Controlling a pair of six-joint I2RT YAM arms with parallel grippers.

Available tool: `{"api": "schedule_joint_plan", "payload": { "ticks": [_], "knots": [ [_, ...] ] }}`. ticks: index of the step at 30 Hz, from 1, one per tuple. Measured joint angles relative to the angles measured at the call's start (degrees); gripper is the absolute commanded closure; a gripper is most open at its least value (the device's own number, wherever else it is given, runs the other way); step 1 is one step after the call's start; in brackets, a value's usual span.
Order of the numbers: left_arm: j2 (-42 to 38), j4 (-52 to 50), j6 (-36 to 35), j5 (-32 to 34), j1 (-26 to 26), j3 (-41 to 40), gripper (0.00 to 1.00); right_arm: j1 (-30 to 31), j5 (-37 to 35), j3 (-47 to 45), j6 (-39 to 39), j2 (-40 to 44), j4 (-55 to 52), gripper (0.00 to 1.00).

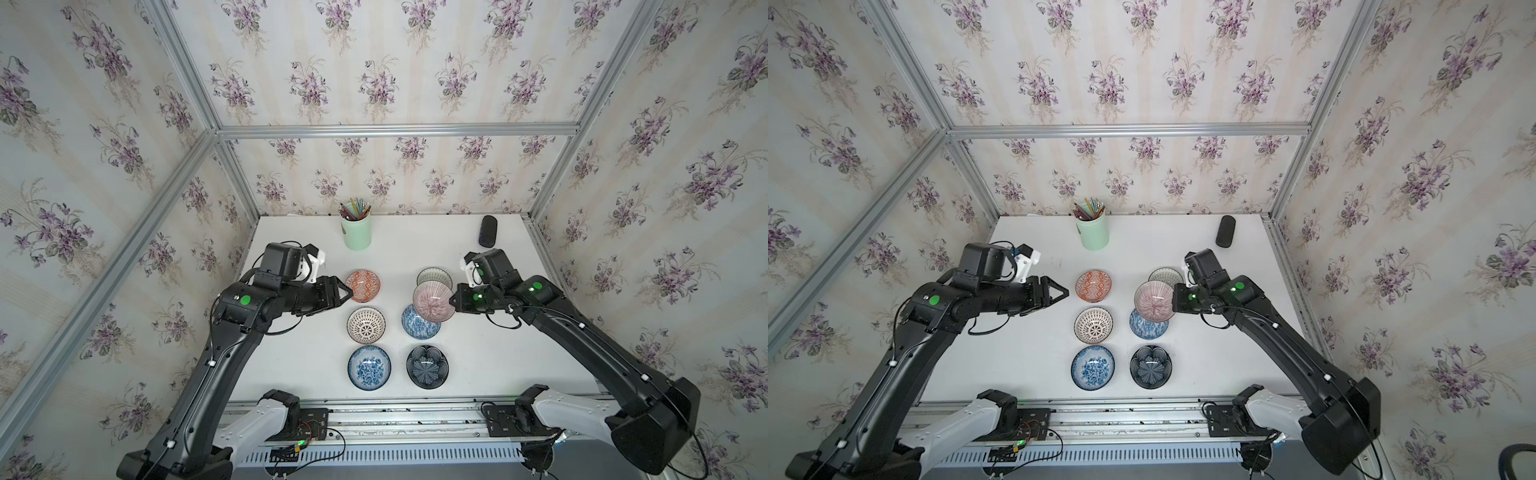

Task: Stack the bowls
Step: Pick up the bowl from the center of the board.

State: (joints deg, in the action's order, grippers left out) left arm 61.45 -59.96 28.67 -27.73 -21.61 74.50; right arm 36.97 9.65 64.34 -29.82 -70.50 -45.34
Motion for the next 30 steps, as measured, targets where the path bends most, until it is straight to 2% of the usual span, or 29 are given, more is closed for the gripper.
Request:
{"api": "schedule_joint_plan", "payload": {
  "ticks": [5,7,12,19,30],
  "knots": [
    [4.42,-0.04,-0.02,3.91,-6.93,0.83,0.44,10.88,-1.68,7.13,-0.68,-8.31,-0.92,1.00],
    [5.46,0.07,-0.11,4.63,-8.31,0.22,0.44,13.46,-2.91,9.09,-1.27,-11.04,-1.20,1.00],
    [6.54,-0.09,-0.74,6.95,-9.57,-2.49,0.51,17.51,-4.50,13.07,-1.73,-15.82,-1.33,1.00],
    [6.91,-0.09,-1.33,7.74,-9.90,-4.98,0.66,19.80,-5.38,15.72,-2.19,-18.84,-1.33,1.00],
    [9.94,0.09,-1.51,7.69,-10.36,-7.37,0.76,20.24,-5.77,16.74,-3.02,-19.61,-1.25,1.00]
  ]
}}
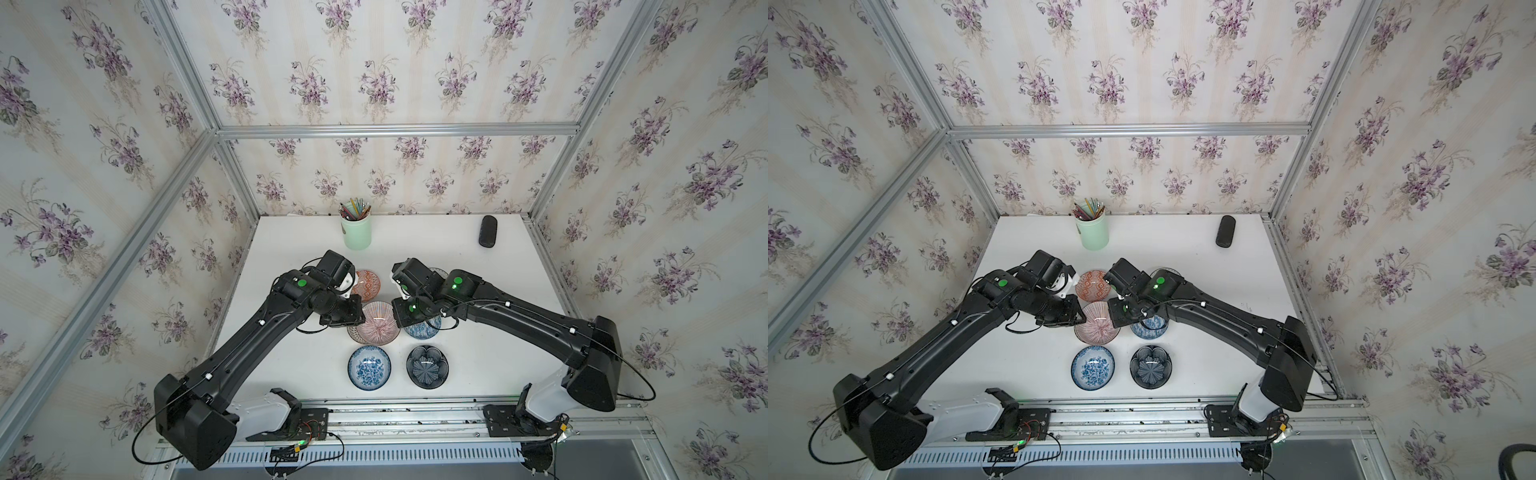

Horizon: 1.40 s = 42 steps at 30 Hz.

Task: Stack the bowls
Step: Pick up the bowl from the center of the board.

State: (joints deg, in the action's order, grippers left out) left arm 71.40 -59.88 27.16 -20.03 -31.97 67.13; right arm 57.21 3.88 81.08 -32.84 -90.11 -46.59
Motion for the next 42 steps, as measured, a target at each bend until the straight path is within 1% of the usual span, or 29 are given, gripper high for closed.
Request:
{"api": "schedule_joint_plan", "payload": {
  "ticks": [4,11,14,20,21,22,24,25,28,34,42],
  "knots": [
    [-0.13,0.11,0.24,0.20,-0.09,-0.61,0.85,0.00,-0.26,0.00,-0.02,-0.11,0.02,1.00],
    [-0.70,0.46,1.49,1.05,-0.24,-1.14,0.92,0.13,-0.35,-0.09,-0.17,-0.33,0.39,1.00],
    [-0.72,0.46,1.55,1.31,-0.26,-1.20,0.99,0.13,-0.35,-0.28,-0.20,-0.33,0.70,1.00],
    [-0.72,0.44,1.99,1.95,-0.26,-1.20,1.00,0.15,-0.33,-0.59,-0.24,-0.37,1.57,1.00],
    [-0.66,0.44,2.14,2.01,-0.26,-1.16,1.00,0.15,-0.33,-0.63,-0.26,-0.37,1.73,0.95],
    [-0.61,0.42,2.19,2.10,-0.26,-1.09,1.00,0.15,-0.35,-0.63,-0.33,-0.44,1.77,0.76],
    [-0.39,0.02,2.43,2.54,-0.24,-0.87,1.00,0.13,0.00,-0.63,-0.79,-0.63,2.12,0.51],
    [-0.31,0.00,2.60,2.51,-0.24,-0.76,1.00,0.13,0.13,-0.63,-0.68,-0.70,2.25,0.44],
    [-0.24,0.07,2.95,3.26,-0.20,-0.37,1.00,0.13,-0.09,0.11,-0.11,-0.72,2.05,0.34],
    [0.46,-0.02,2.97,5.77,0.00,-0.35,1.00,-1.31,-1.73,2.01,1.38,2.54,1.79,0.32],
    [1.81,0.11,3.15,8.92,0.74,-0.83,1.00,-8.90,-2.01,-2.56,3.02,11.15,1.84,0.32]
  ]
}}
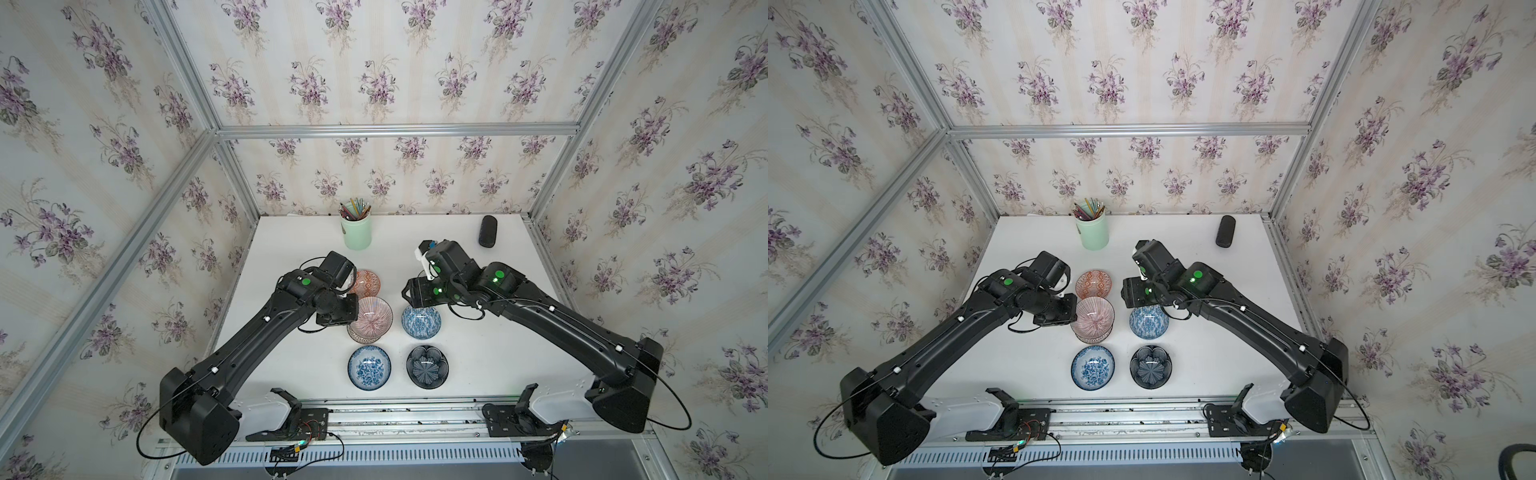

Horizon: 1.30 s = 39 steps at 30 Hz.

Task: Stack the bowls
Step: Pick up the bowl from the center of the board, then place the bowl on the bowl.

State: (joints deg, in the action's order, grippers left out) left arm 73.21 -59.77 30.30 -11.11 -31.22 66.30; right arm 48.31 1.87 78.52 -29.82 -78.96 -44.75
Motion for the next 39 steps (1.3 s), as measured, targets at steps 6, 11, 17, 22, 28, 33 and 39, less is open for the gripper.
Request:
{"api": "schedule_joint_plan", "payload": {
  "ticks": [6,11,17,22,28,33,39],
  "knots": [
    [2.23,1.77,-0.04,0.72,3.19,-1.70,1.00,-3.76,0.61,-4.57,1.29,3.63,0.04,0.32],
    [4.13,4.26,-0.31,-0.17,5.42,-3.28,1.00,-5.66,1.07,-8.31,1.36,6.01,1.51,0.32],
    [5.68,7.39,-0.61,-1.86,6.14,-6.45,1.00,-6.01,1.92,-10.82,1.36,7.02,2.95,0.32],
    [5.79,9.38,-0.61,-2.86,6.21,-7.96,1.00,-6.27,2.10,-12.04,1.36,7.02,3.80,0.32],
    [6.51,10.95,-0.55,-3.72,6.23,-9.66,1.00,-6.27,2.60,-13.29,1.33,6.99,4.76,0.33],
    [6.69,12.02,-0.39,-3.76,6.25,-10.45,1.00,-6.27,3.17,-14.03,1.36,6.99,5.38,0.33],
    [7.21,12.74,-0.22,-3.76,6.25,-11.04,1.00,-6.27,3.21,-14.58,1.36,6.99,5.86,0.33]
  ]
}}
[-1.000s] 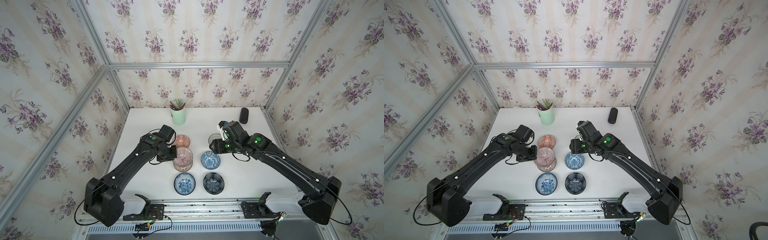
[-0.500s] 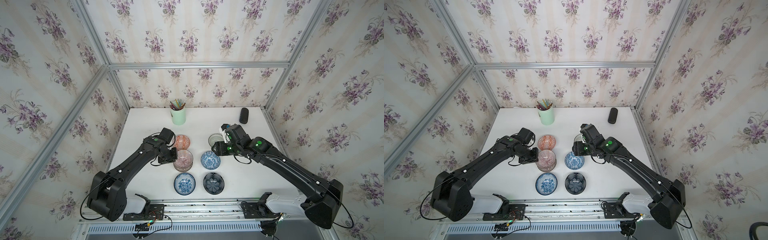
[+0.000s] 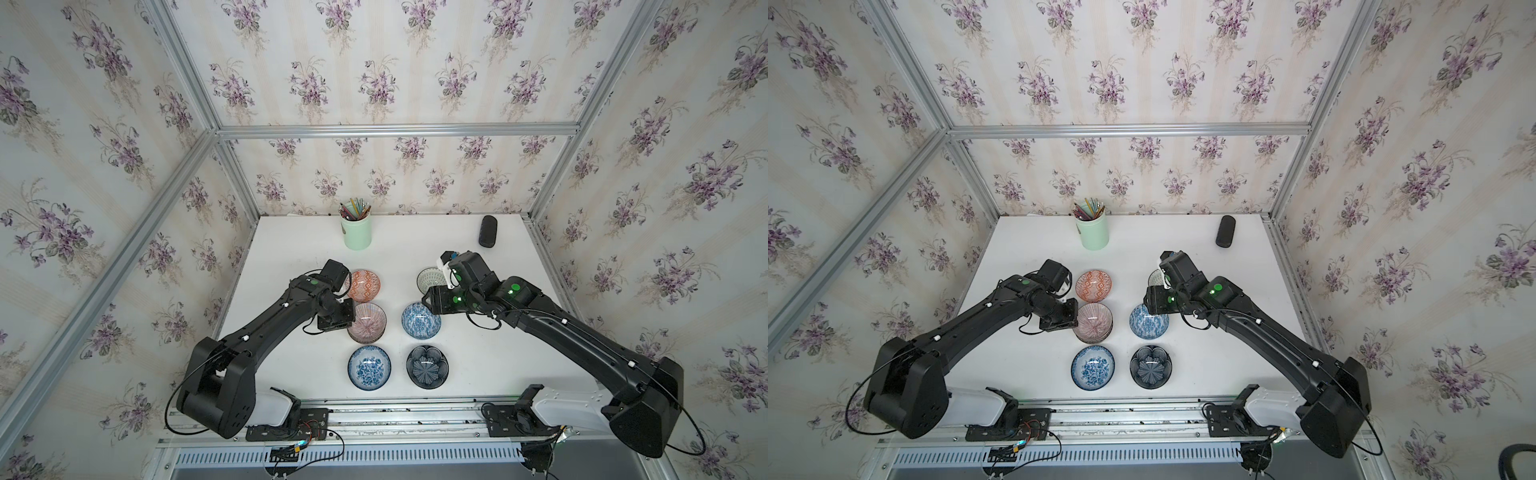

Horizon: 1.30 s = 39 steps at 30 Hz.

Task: Stack the bowls
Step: Place the bowl on the bowl.

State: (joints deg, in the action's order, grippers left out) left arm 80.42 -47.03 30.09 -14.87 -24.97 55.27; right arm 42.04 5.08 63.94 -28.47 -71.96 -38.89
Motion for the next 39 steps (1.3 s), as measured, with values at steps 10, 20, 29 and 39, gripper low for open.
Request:
{"api": "schedule_joint_plan", "payload": {
  "ticks": [10,20,29,39],
  "knots": [
    [0.22,0.48,0.02,0.09,-0.02,-0.68,1.00,0.00,0.15,-0.44,0.00,-0.02,0.11,0.33],
    [2.51,1.88,0.04,0.15,-0.39,-0.96,1.00,0.00,0.35,-0.44,0.00,-0.50,0.11,0.33],
    [2.91,2.19,0.07,0.00,-0.61,-0.85,1.00,0.00,0.37,-0.57,0.00,-0.66,0.13,0.33],
    [2.12,1.55,0.22,0.04,-0.87,-0.22,0.46,0.00,0.39,-0.83,0.13,-0.85,0.20,0.33]
  ]
}}
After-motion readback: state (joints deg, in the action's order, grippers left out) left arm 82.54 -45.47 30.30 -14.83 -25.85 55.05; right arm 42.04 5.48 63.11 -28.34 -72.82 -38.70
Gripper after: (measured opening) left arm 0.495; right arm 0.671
